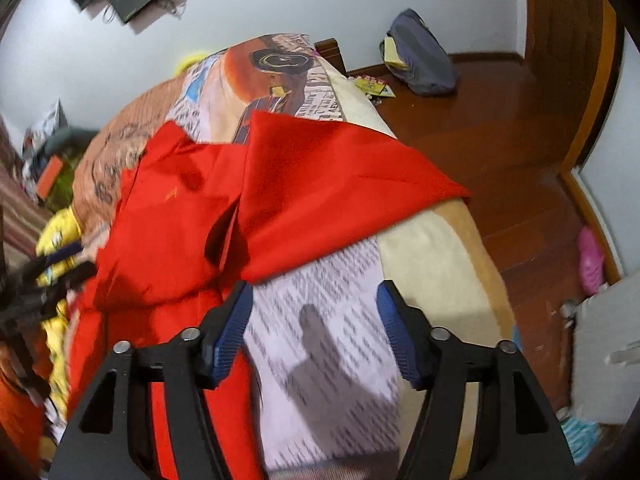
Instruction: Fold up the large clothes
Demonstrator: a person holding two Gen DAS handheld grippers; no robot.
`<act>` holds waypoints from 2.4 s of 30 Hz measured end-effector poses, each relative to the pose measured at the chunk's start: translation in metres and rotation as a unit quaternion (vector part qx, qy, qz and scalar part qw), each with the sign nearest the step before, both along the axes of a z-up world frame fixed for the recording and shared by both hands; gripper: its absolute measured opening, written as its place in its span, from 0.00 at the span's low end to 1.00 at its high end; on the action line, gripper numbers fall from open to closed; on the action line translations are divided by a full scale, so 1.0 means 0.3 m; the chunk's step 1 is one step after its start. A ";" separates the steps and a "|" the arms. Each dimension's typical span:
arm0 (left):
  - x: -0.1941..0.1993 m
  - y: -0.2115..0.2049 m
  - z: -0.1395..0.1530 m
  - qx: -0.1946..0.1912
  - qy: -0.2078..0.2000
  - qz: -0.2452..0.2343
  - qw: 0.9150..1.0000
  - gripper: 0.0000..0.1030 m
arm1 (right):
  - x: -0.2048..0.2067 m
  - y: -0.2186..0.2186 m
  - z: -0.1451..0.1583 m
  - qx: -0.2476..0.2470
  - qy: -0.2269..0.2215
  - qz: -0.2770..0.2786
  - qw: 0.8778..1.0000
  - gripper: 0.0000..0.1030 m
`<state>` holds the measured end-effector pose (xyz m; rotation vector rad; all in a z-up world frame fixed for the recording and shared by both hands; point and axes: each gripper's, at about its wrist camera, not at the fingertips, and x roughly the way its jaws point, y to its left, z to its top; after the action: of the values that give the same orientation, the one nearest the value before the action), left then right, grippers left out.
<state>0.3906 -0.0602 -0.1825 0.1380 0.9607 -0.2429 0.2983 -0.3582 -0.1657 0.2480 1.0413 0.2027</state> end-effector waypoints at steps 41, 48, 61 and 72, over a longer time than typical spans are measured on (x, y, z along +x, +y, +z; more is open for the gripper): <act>-0.182 0.395 -0.077 0.063 -0.051 0.084 0.993 0.73 | 0.119 0.335 0.364 -0.021 -0.148 0.059 0.987 0.06; -0.274 0.448 -0.035 0.053 -0.047 0.092 0.993 0.74 | 0.034 0.638 0.206 -0.027 -0.088 0.164 0.982 0.06; -0.288 0.513 -0.077 0.031 -0.017 0.126 0.991 0.74 | -0.011 0.643 -0.003 0.003 0.077 0.176 0.981 0.40; -0.214 0.464 -0.091 0.009 -0.013 0.134 0.991 0.74 | 0.070 0.286 0.104 0.029 0.006 0.024 0.999 0.61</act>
<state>0.3265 0.0791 -0.2096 0.0270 0.9439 0.0147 0.3192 -0.2725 -0.1344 0.2778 1.0545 0.2751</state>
